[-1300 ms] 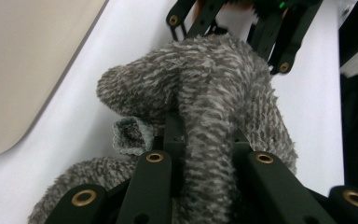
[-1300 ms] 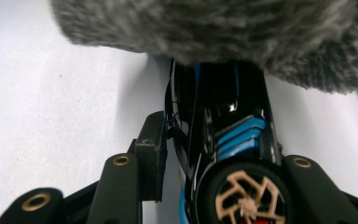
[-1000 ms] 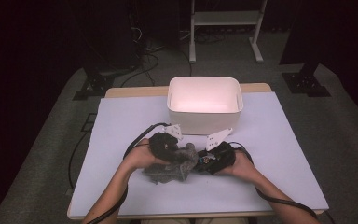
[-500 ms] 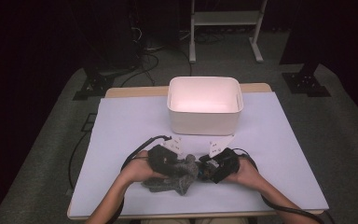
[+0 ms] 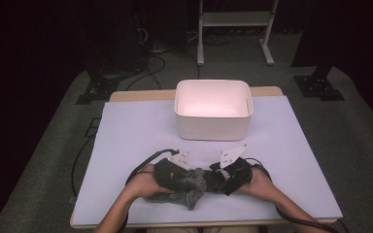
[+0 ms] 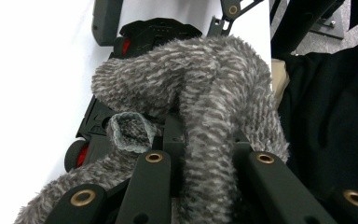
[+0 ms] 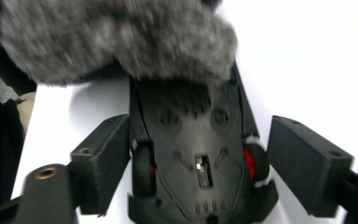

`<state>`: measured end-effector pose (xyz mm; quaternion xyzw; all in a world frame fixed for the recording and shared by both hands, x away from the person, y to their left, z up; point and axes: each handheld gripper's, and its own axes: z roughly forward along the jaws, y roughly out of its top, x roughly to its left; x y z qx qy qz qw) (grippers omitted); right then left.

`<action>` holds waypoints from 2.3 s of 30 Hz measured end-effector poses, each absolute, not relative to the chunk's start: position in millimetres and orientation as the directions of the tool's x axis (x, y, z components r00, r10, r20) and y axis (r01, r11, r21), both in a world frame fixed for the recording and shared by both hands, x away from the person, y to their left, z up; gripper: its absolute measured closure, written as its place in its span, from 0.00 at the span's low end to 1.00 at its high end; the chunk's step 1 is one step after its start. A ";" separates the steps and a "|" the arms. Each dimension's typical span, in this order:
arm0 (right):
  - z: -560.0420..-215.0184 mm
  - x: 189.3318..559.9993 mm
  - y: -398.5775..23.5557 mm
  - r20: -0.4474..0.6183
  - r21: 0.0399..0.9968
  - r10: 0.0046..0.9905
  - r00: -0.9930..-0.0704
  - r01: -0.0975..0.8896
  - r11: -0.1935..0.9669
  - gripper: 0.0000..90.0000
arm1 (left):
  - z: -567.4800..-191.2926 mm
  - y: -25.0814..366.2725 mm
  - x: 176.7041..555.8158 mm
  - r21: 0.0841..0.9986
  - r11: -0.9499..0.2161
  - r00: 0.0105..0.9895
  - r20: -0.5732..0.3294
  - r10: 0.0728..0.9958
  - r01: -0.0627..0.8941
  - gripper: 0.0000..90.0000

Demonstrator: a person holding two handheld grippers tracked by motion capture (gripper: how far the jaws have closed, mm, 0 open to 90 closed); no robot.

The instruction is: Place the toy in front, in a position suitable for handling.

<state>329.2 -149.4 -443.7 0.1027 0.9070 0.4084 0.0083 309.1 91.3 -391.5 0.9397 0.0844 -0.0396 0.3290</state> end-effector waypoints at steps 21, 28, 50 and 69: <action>-455.4 328.9 -132.2 0.054 0.678 0.112 -0.992 0.119 0.726 0.22 | -369.3 117.6 324.1 0.636 -0.739 0.974 -0.100 0.204 0.221 0.85; -453.7 326.5 -130.3 0.024 0.683 0.101 -0.995 0.090 0.725 0.24 | -377.2 103.2 327.9 0.619 -0.758 0.979 -0.114 0.172 0.205 0.85; -455.2 321.9 -124.3 0.010 0.701 0.090 -0.996 0.071 0.709 0.24 | -399.2 106.4 325.0 0.586 -0.784 0.979 -0.122 0.165 0.205 0.86; -449.7 322.2 -142.2 0.051 0.704 0.123 -0.991 0.123 0.700 0.24 | -401.1 128.0 325.4 0.568 -0.787 0.970 -0.122 0.209 0.241 0.85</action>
